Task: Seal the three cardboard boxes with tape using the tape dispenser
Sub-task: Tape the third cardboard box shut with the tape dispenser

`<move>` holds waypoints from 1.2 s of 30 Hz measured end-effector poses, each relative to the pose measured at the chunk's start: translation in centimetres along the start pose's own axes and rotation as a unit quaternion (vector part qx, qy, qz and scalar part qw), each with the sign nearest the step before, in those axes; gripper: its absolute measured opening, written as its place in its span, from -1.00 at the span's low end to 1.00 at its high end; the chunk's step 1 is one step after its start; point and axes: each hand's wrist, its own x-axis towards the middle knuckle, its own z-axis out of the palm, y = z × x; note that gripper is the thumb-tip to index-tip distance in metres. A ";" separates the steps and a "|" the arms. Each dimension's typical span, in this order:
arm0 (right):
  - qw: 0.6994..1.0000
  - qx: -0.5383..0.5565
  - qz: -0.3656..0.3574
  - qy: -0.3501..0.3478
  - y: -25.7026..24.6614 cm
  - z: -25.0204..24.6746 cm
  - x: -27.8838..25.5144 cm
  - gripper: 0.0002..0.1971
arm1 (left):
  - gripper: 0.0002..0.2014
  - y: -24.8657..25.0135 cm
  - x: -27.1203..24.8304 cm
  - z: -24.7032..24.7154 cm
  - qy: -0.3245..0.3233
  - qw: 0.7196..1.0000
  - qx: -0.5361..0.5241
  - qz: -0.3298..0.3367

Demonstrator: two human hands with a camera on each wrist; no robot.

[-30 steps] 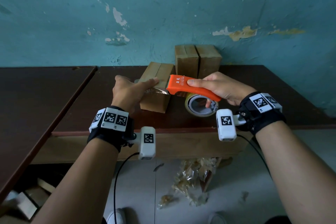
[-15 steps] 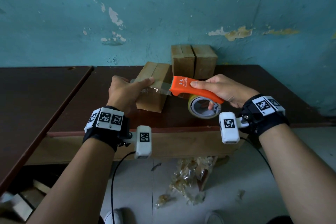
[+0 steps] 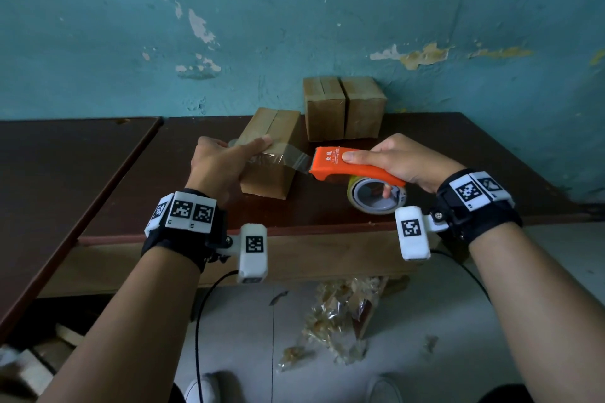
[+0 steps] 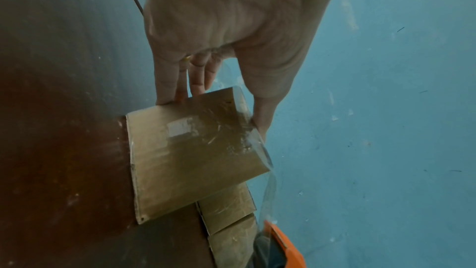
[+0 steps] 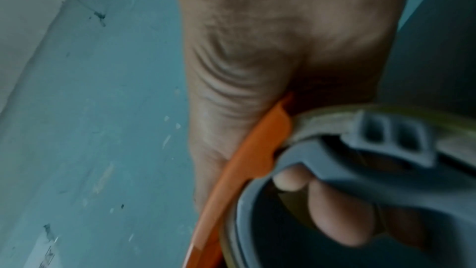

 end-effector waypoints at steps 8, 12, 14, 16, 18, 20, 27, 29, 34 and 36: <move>0.999 -0.036 0.038 -0.011 -1.5 1.8 0.6 -0.21 | 0.02 0.0 0.0 -0.1 0.009 0.998 0.063 0.021; 0.997 -0.041 0.064 -0.011 -2.1 2.9 1.4 -0.18 | 0.08 -0.2 0.3 0.0 0.008 0.998 0.052 0.023; 0.996 -0.043 0.080 -0.007 -2.6 3.1 1.5 -0.23 | 0.13 -0.3 0.5 0.0 0.008 0.999 0.042 0.022; 0.995 -0.038 0.094 -0.009 -2.8 3.2 1.7 -0.23 | 0.16 -0.4 0.9 0.0 0.006 0.999 0.046 0.025; 0.993 -0.025 0.110 -0.017 -3.0 3.3 1.7 -0.29 | 0.20 -0.6 1.3 0.1 0.006 0.997 0.064 0.032; 0.991 -0.014 0.128 -0.019 -3.2 3.4 1.7 -0.31 | 0.20 -0.6 1.5 0.1 0.010 0.997 0.061 0.036; 0.986 -0.084 0.143 -0.003 -4.2 3.9 1.9 -0.39 | 0.21 -0.7 1.1 -0.1 0.007 0.998 0.052 0.035; 0.984 -0.098 0.151 -0.012 -4.2 3.7 2.0 -0.37 | 0.17 -0.5 0.8 -0.2 0.012 0.998 0.057 0.036; 0.977 -0.140 0.161 -0.023 -3.7 2.2 1.9 -0.32 | 0.01 -0.6 0.6 -0.2 0.020 0.997 0.071 0.036; 0.979 -0.110 0.169 0.020 -2.7 1.3 1.9 -0.30 | -0.04 -0.5 0.4 -0.1 0.025 0.996 0.078 0.037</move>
